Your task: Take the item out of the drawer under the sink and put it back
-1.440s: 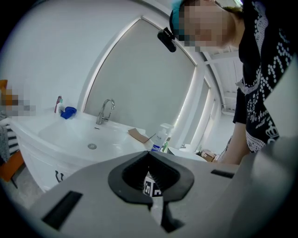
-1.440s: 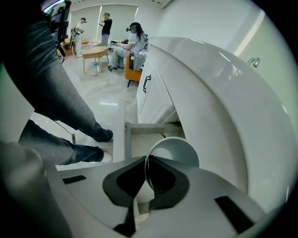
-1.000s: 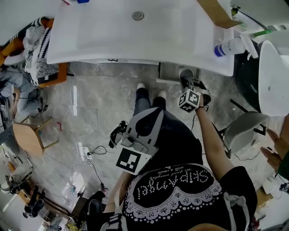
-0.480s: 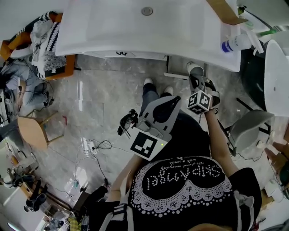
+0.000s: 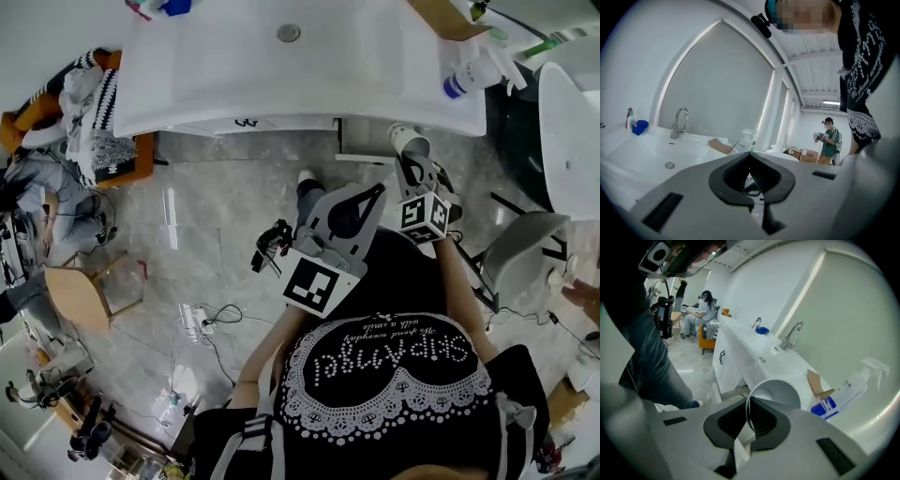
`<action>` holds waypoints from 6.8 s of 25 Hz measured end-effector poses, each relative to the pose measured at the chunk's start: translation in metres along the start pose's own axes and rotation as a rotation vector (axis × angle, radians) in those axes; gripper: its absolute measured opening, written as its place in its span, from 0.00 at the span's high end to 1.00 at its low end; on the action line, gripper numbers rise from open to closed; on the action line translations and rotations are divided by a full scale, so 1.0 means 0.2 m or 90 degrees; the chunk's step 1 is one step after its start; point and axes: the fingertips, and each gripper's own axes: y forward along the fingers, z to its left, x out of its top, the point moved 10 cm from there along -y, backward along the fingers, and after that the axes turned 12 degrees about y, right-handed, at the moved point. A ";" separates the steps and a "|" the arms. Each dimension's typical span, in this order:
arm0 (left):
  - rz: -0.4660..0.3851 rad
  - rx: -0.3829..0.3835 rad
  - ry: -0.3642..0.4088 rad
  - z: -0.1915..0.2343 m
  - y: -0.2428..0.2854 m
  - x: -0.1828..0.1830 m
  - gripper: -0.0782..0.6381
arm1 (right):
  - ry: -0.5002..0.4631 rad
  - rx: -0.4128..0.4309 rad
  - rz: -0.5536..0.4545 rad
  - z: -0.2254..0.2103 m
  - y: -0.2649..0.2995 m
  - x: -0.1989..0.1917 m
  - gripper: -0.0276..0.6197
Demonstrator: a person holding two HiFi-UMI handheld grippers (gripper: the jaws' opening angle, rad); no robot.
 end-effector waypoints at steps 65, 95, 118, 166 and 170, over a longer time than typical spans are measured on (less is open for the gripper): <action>-0.089 0.002 0.014 0.37 -0.11 0.16 0.89 | 0.216 0.006 -0.206 -0.07 -0.80 0.33 0.92; -0.097 -0.005 0.018 0.38 -0.14 0.13 0.89 | 0.252 0.011 -0.319 -0.20 -0.82 0.47 0.92; -0.094 -0.013 -0.001 0.39 -0.14 0.14 0.89 | 0.245 0.019 -0.313 -0.19 -0.81 0.46 0.92; -0.072 -0.105 -0.021 0.61 -0.26 0.15 0.89 | 0.306 -0.025 -0.269 0.05 -0.76 0.64 0.92; -0.068 -0.115 -0.024 0.64 -0.26 0.13 0.89 | 0.325 -0.037 -0.258 0.07 -0.74 0.63 0.92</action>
